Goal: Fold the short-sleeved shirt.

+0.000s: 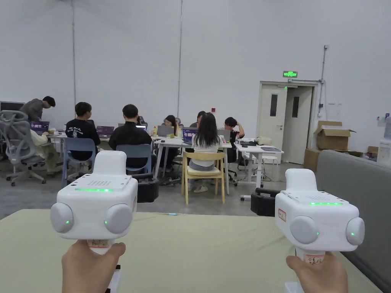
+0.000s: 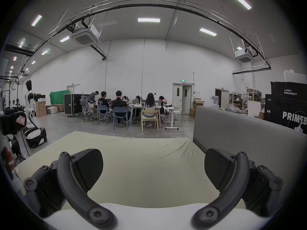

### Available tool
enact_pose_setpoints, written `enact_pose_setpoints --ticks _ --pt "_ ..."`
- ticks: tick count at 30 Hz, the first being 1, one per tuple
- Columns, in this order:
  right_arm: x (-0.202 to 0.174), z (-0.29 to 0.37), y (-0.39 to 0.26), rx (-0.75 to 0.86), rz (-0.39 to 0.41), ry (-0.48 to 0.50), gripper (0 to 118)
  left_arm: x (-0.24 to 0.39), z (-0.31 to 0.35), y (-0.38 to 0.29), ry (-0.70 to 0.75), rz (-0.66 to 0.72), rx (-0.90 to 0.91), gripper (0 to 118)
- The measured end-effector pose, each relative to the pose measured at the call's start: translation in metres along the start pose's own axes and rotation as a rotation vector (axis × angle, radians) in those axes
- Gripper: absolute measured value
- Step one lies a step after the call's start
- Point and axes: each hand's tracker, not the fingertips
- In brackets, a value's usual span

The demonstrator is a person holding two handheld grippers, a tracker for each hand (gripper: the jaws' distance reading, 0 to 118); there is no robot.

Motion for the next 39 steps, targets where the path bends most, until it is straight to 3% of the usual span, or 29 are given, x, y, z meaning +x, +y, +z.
enact_pose_setpoints --ticks 39 --pt "0.0029 -0.0054 -0.0035 -0.006 -0.007 0.006 118 -0.004 -0.0049 -0.0068 0.006 0.005 -0.01 118"
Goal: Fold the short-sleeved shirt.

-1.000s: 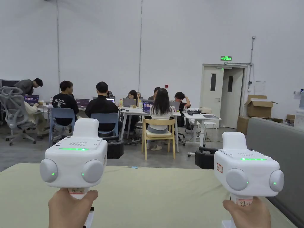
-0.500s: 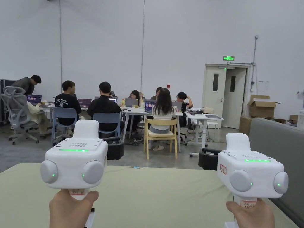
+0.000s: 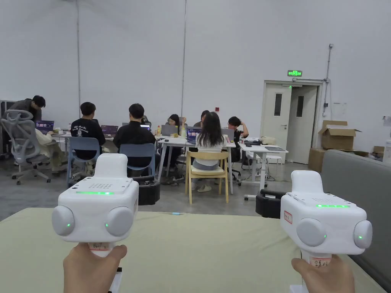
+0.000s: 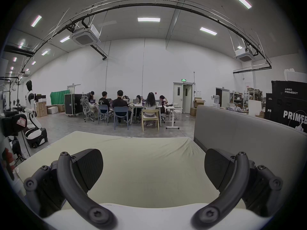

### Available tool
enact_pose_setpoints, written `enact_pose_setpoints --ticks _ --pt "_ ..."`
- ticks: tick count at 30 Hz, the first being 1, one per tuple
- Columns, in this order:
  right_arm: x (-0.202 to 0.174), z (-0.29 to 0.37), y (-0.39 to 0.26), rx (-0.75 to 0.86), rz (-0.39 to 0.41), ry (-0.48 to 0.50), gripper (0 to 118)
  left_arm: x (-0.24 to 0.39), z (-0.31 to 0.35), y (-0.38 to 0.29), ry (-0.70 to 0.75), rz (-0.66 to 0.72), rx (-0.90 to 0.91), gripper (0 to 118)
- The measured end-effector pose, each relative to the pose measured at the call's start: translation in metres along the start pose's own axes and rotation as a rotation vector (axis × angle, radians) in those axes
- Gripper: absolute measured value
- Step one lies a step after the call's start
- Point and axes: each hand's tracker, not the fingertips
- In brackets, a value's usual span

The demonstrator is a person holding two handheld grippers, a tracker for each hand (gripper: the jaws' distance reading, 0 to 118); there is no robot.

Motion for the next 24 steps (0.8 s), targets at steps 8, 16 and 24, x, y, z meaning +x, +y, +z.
enact_pose_setpoints --ticks 8,16,24 --pt "-0.002 0.0 -0.002 -0.002 -0.003 0.004 118 -0.002 -0.001 -0.001 -0.003 0.005 -0.003 118" --pt "-0.003 -0.001 -0.003 -0.001 0.013 0.0 118 -0.002 -0.001 0.0 0.0 0.0 0.004 118" --pt "0.01 0.007 -0.009 0.03 -0.03 0.024 53 0.0 0.003 0.004 -0.025 -0.047 0.002 91"
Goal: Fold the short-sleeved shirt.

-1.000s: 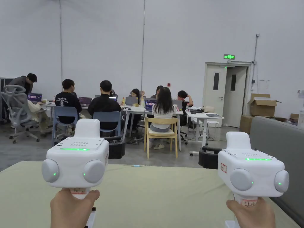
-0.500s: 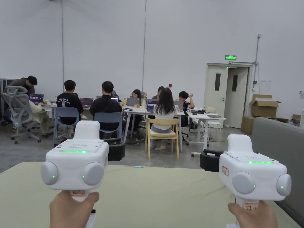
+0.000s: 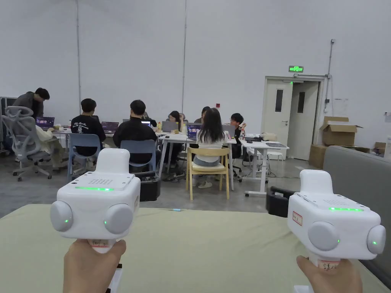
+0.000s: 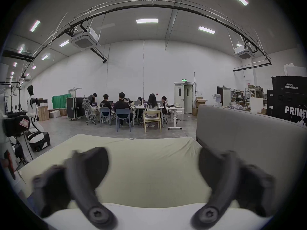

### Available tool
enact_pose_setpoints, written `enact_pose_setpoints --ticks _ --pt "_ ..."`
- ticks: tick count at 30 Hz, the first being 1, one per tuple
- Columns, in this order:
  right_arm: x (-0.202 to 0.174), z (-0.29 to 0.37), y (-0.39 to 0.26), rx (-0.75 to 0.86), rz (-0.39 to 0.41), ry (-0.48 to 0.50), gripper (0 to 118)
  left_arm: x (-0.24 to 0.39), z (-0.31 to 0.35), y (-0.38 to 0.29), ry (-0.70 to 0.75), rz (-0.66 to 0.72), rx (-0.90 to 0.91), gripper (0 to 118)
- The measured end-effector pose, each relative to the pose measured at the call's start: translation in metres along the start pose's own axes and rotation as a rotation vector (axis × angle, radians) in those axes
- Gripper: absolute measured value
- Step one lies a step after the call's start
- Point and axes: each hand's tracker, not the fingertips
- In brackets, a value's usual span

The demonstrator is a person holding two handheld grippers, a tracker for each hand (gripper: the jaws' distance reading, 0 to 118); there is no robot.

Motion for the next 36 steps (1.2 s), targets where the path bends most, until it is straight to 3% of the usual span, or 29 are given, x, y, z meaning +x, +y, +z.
enact_pose_setpoints --ticks 1,2,3,5,8,14,20,30,36 --pt "0.0 0.0 -0.002 0.012 0.012 -0.017 4 0.002 0.001 0.0 0.0 -0.032 0.014 36" --pt "0.0 -0.003 -0.003 -0.01 0.03 -0.083 3 0.008 0.001 -0.002 0.018 -0.062 0.026 0" --pt "0.001 -0.005 -0.007 -0.013 0.005 -0.142 3 0.01 -0.002 -0.004 0.074 -0.084 0.009 0" --pt "0.012 -0.005 -0.012 -0.029 -0.054 -0.025 3 0.007 -0.001 -0.009 0.033 -0.047 0.024 0" --pt "0.012 -0.004 -0.016 -0.026 -0.004 -0.071 3 0.006 -0.002 -0.014 0.025 -0.025 0.017 0" --pt "-0.013 -0.006 -0.01 -0.003 0.011 0.006 3 -0.017 0.003 -0.013 0.07 0.02 0.016 0" --pt "-0.09 -0.017 -0.008 -0.006 0.038 0.17 3 -0.081 0.027 -0.02 0.204 0.023 -0.001 0" --pt "-0.266 -0.009 -0.022 -0.042 -0.004 0.497 3 -0.225 0.113 -0.039 0.531 0.007 -0.075 0" --pt "-0.327 0.001 -0.032 -0.054 0.02 0.583 3 -0.267 0.144 -0.048 0.61 -0.002 -0.1 0"
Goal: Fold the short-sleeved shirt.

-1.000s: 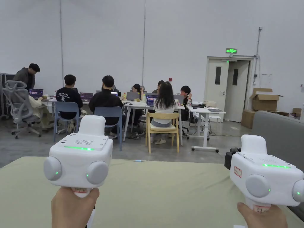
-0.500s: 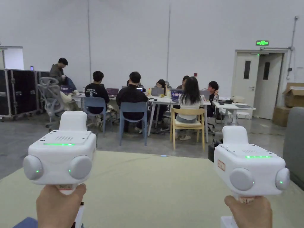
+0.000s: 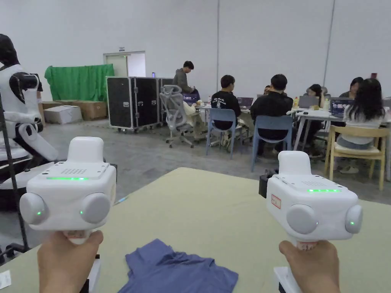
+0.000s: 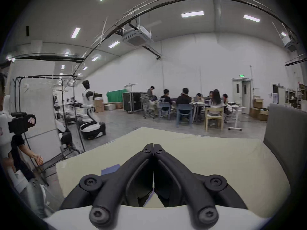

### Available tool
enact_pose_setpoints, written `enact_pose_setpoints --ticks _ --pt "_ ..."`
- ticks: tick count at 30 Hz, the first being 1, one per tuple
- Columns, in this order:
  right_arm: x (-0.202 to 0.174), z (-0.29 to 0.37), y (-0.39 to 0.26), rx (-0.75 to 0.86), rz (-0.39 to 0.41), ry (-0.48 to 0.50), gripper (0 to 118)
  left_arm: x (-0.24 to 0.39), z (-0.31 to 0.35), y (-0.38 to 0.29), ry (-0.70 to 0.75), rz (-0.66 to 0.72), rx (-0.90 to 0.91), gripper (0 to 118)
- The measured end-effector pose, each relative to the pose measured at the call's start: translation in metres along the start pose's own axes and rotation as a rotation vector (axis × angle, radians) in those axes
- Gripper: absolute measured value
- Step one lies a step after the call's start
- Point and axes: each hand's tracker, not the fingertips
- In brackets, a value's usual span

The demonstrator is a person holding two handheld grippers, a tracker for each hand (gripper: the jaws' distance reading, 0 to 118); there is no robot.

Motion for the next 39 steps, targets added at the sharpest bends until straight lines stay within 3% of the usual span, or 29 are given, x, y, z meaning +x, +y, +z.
enact_pose_setpoints --ticks 6,10,11,13,14,16,18,23,29,34,37,39 --pt "-0.009 -0.01 -0.009 -0.027 0.01 0.023 3 0.001 -0.02 -0.016 -0.006 -0.012 -0.026 0" --pt "0.009 -0.017 -0.019 -0.048 -0.012 0.012 3 0.019 -0.042 -0.039 -0.136 0.013 -0.11 0" --pt "0.013 -0.018 -0.022 -0.053 -0.014 0.007 3 0.026 -0.05 -0.047 -0.166 0.02 -0.163 10" --pt "0.026 -0.024 -0.03 -0.074 -0.012 -0.013 3 0.047 -0.085 -0.074 -0.328 0.024 -0.458 100" --pt "0.032 -0.026 -0.035 -0.086 -0.009 -0.02 3 0.057 -0.097 -0.09 -0.403 0.041 -0.511 104" --pt "0.048 -0.035 -0.048 -0.117 -0.004 -0.04 3 0.092 -0.122 -0.133 -0.425 -0.025 -0.685 104" --pt "0.064 -0.043 -0.061 -0.155 -0.002 -0.059 3 0.12 -0.144 -0.177 -0.418 -0.102 -0.721 104" --pt "0.104 -0.075 -0.101 -0.279 0.03 -0.122 3 0.168 -0.19 -0.262 -0.428 -0.133 -0.9 104" --pt "0.133 -0.114 -0.16 -0.404 0.02 -0.148 3 0.187 -0.226 -0.32 -0.386 -0.163 -0.977 104" --pt "0.138 -0.13 -0.201 -0.478 -0.014 -0.127 3 0.196 -0.232 -0.357 -0.366 -0.283 -1.047 101" --pt "0.138 -0.131 -0.218 -0.503 -0.031 -0.112 3 0.193 -0.223 -0.353 -0.412 -0.265 -0.982 97" --pt "0.138 -0.13 -0.226 -0.516 -0.019 -0.113 3 0.187 -0.223 -0.341 -0.431 -0.247 -0.973 56"
